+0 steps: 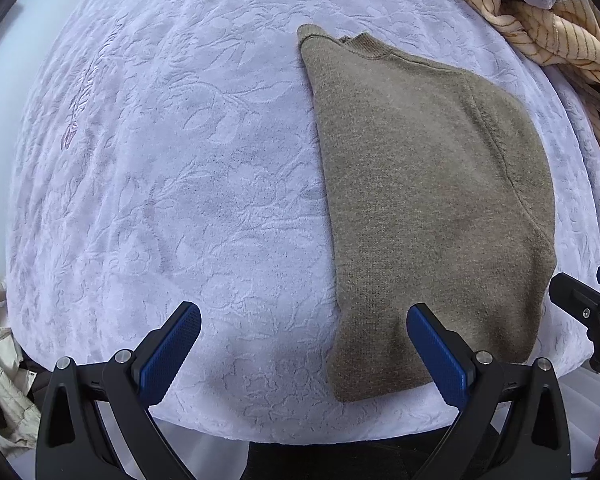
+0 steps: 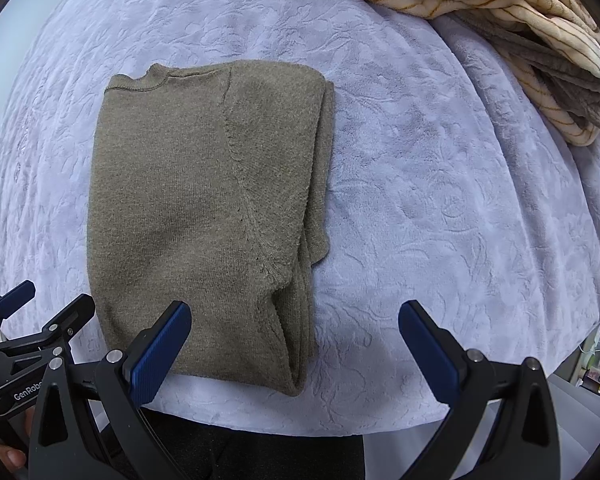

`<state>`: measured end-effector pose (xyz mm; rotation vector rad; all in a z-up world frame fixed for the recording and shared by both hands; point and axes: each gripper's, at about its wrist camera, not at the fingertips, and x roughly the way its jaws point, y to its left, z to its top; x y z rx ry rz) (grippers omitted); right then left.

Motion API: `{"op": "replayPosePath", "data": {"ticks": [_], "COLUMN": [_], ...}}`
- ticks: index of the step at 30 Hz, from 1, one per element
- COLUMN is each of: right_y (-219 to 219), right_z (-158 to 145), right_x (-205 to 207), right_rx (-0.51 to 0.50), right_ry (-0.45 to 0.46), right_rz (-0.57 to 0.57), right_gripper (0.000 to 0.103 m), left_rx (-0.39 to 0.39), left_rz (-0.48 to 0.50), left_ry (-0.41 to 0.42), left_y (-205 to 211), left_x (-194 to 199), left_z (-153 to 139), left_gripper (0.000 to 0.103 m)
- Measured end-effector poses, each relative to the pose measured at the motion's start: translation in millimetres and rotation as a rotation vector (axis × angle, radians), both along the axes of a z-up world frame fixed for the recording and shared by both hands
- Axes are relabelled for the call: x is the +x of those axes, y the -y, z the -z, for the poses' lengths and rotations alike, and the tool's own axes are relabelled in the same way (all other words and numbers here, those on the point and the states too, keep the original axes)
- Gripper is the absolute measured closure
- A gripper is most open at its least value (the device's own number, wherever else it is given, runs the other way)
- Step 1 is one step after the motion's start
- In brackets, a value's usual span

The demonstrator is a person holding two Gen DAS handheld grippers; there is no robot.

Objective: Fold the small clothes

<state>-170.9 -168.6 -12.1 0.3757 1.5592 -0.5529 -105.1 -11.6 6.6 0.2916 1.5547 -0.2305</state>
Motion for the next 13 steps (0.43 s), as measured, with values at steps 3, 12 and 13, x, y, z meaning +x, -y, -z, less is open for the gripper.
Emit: {"op": "replayPosePath", "data": {"ticks": [3, 12, 13], "right_y": [0.6, 3.0, 3.2], "right_z": [0.8, 3.6, 4.0], "right_x": [0.0, -1.0, -1.7], "right_rx": [-0.001, -0.003, -0.002], "right_ry": [-0.002, -0.008, -0.008], "right_rz": [0.001, 0.002, 0.004], "right_gripper": [0.000, 0.000, 0.000], "left_rx": [-0.006, -0.048, -0.046], "left_rz": [-0.002, -0.018, -0.012], "left_ry": [-0.006, -0.003, -0.001], "left_y": [-1.3, -4.4, -3.9], "left_x": [1.1, 3.3, 3.2], "left_z": [1.3, 1.5, 1.1], "left_gripper": [0.000, 0.000, 0.000]}}
